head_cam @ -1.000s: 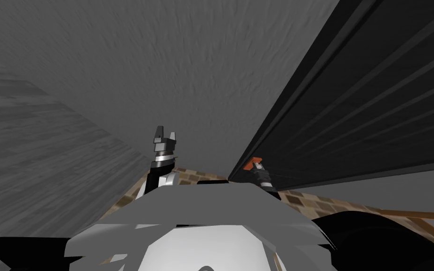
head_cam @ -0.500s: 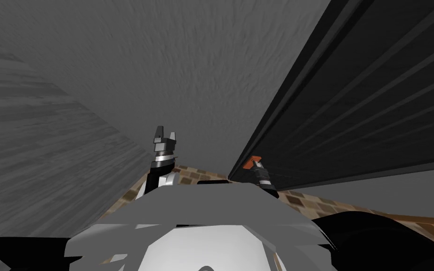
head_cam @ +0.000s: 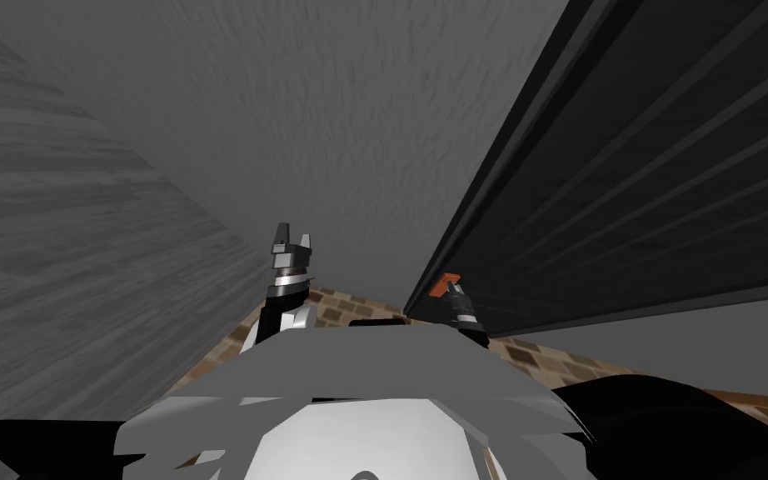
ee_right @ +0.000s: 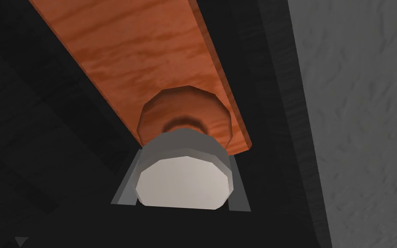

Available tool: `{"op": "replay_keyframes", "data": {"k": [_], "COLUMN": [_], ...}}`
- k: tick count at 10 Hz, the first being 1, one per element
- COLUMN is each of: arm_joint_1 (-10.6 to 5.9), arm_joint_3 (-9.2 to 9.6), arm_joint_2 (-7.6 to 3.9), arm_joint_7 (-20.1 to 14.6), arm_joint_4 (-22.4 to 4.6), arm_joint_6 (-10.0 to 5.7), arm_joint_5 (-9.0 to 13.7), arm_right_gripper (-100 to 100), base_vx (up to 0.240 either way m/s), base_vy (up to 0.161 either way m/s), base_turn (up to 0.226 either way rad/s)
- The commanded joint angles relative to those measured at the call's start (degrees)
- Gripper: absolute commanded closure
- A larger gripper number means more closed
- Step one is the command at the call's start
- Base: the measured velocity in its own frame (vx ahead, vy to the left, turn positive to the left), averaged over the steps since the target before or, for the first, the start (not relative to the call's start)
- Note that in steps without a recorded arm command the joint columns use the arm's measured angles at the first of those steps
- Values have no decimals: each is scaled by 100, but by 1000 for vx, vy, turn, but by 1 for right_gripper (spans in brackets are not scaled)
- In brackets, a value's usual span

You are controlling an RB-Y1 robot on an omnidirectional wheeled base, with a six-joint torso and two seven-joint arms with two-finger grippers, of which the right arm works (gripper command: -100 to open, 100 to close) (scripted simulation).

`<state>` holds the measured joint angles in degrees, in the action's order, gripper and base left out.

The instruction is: Pull the door open

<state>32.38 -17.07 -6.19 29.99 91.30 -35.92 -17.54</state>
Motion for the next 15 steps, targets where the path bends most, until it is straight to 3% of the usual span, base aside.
{"op": "replay_keyframes", "data": {"k": [1, 6, 7, 10, 11, 13, 14, 15], "arm_joint_1": [-125, -429, -429, -625, -625, -763, -763, -833], "arm_joint_3": [91, 365, 365, 542, 542, 667, 667, 729], "arm_joint_2": [-68, -276, -276, -410, -410, -504, -504, -551], "arm_joint_7": [-266, -1065, -1102, -1614, -1643, -1991, -2025, -2216], "arm_joint_4": [-50, -249, -249, -378, -378, -468, -468, -514], "arm_joint_6": [-11, 50, 50, 89, 89, 117, 117, 131], "arm_joint_5": [279, 1156, 1223, 1785, 1833, 2225, 2263, 2479], "arm_right_gripper": [100, 100, 100, 100, 100, 100, 100, 100], "base_vx": [-96, -92, -75, -87, -65, -67, -56, -62], "base_vy": [-26, -23, -23, -18, -12, -23, -20, -7], "base_turn": [71, 84, 38, 71, 54, 82, 26, 54]}}
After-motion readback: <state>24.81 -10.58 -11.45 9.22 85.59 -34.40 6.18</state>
